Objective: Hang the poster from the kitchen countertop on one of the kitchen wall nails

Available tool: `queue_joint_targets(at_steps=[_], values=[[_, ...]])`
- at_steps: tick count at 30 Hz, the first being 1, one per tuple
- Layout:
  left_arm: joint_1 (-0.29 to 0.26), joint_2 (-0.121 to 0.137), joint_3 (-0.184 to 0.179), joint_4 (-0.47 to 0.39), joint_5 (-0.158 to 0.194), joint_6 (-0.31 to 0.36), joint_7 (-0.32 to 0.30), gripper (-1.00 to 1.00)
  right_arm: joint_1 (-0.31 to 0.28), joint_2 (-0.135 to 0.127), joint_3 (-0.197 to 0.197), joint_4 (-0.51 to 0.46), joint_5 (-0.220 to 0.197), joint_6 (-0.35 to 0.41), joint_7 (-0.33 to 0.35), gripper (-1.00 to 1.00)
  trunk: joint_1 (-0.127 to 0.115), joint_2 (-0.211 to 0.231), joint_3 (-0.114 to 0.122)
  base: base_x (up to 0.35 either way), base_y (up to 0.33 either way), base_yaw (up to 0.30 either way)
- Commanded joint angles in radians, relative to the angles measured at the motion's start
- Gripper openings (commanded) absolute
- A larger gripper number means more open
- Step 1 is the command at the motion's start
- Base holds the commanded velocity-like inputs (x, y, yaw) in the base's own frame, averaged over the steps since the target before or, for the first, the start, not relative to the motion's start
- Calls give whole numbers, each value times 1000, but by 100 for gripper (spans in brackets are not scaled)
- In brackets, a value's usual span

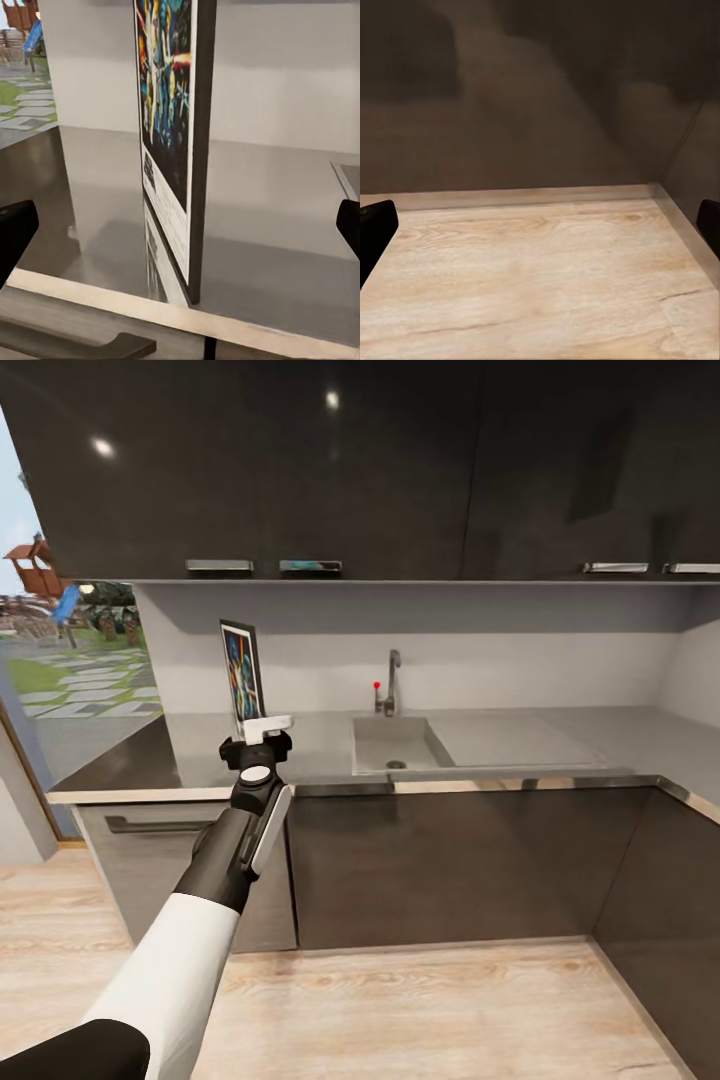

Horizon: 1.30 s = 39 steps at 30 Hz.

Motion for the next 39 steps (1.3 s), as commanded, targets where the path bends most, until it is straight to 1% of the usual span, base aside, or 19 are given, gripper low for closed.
queue_joint_targets(at_steps=[1,7,15,22,30,39], values=[[-1,0,-2,-1,0,6,6,100,0,0,0,-1,1,0,-2,100,0,0,-1,116,-1,0],[-1,0,-2,-1,0,6,7,100,0,0,0,-1,1,0,-2,100,0,0,-1,59,0,0],[-1,0,-1,-2,0,6,7,100,0,0,0,0,1,0,-2,100,0,0,-1,200,0,0],[-1,0,1,-2,0,5,8,100,0,0,0,0,1,0,-2,100,0,0,-1,60,0,0],[-1,0,2,-2,0,5,7,100,0,0,0,1,1,0,-2,100,0,0,-1,215,0,0],[-1,0,3,-2,0,6,8,100,0,0,0,17,1,0,-2,100,0,0,-1,42,0,0]])
